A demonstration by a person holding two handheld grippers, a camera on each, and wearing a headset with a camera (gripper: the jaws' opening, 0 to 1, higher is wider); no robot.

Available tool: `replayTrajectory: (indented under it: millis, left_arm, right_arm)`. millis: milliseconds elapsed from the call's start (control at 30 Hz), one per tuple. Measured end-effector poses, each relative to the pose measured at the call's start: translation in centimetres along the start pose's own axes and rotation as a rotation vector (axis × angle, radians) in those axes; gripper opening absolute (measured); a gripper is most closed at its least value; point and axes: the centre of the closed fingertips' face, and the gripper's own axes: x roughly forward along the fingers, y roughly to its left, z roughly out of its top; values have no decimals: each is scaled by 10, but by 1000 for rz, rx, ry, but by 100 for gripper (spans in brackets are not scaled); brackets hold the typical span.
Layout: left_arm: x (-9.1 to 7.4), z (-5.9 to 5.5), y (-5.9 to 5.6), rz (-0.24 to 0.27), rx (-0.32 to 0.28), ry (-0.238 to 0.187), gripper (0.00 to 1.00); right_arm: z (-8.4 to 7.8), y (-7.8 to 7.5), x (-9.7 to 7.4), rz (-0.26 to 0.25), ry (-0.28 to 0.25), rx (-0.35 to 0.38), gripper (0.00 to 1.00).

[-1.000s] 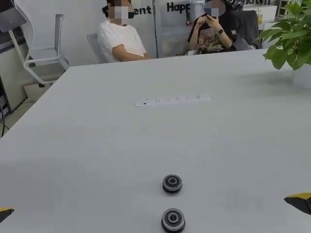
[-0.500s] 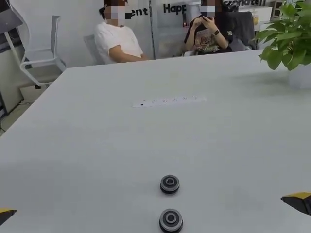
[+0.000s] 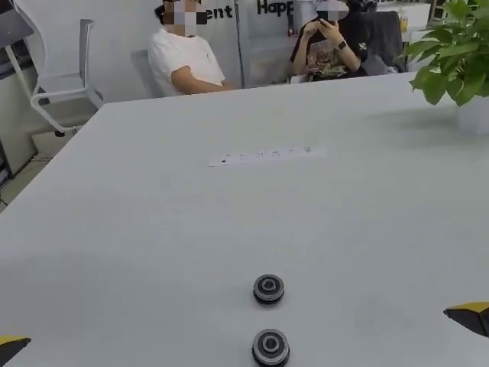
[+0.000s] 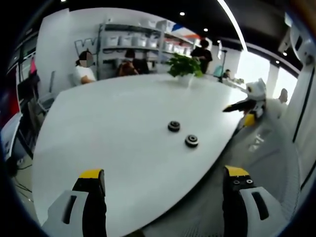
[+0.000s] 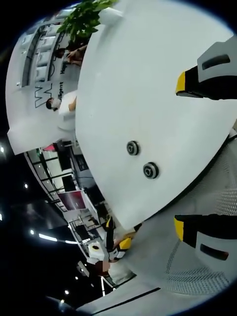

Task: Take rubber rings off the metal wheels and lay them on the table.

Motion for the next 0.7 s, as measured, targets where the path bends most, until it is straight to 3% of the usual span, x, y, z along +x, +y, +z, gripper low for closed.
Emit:
replayTrajectory:
  millis: [300, 567, 700]
  left_arm:
    - [3, 23, -5, -29, 2, -61, 100]
    - [8, 49, -16, -69, 63, -87, 100]
    - [15, 67, -28, -108, 125, -121, 96]
  right_arm:
    - [15, -6, 1, 26, -46, 8, 94]
    - [33, -9, 2, 62, -102, -9, 90]
    - [46, -2, 6, 125, -160, -22, 87]
